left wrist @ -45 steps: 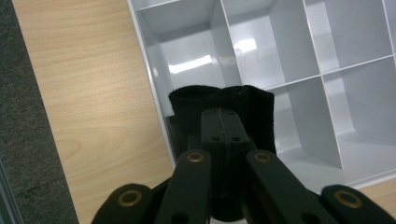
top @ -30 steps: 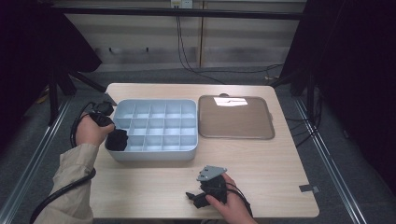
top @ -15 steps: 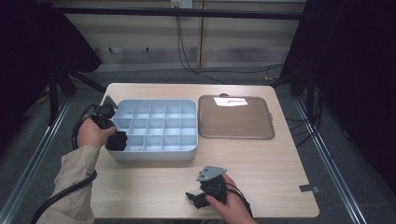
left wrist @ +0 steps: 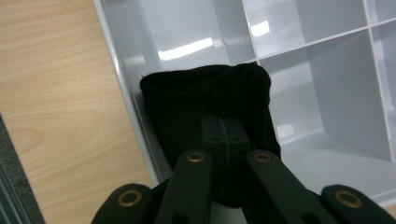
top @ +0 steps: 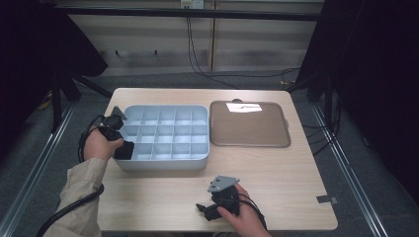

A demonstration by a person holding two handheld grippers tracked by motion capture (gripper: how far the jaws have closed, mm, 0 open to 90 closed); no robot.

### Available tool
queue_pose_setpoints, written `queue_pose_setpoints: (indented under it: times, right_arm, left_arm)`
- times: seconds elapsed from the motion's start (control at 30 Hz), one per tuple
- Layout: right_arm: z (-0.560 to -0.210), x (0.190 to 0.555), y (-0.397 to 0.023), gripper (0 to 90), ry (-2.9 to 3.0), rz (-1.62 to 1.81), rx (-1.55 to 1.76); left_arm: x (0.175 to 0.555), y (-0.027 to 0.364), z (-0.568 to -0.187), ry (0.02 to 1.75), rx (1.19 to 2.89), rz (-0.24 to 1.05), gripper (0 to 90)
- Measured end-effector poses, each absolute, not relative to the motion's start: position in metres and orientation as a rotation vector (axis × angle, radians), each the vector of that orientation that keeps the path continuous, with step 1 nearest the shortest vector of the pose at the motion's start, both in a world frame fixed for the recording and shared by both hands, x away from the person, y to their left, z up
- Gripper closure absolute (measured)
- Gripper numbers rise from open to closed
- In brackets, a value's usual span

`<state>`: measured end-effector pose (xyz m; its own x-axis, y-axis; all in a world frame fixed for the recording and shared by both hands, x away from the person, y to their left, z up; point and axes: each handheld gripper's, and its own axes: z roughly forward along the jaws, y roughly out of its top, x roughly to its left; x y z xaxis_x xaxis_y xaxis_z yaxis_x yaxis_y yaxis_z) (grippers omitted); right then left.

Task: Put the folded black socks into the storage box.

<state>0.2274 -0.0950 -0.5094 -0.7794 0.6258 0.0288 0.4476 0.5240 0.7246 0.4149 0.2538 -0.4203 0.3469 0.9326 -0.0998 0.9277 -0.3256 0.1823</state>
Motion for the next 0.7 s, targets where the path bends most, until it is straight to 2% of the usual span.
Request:
queue_pose_setpoints:
  times: [0.7]
  right_arm:
    - [-0.509, 0.227, -0.094, 13.6, 2.535, 1.101, 0.904]
  left_arm:
    - [0.413, 0.251, -0.439, 1.667, 2.417, 0.045, 90.0]
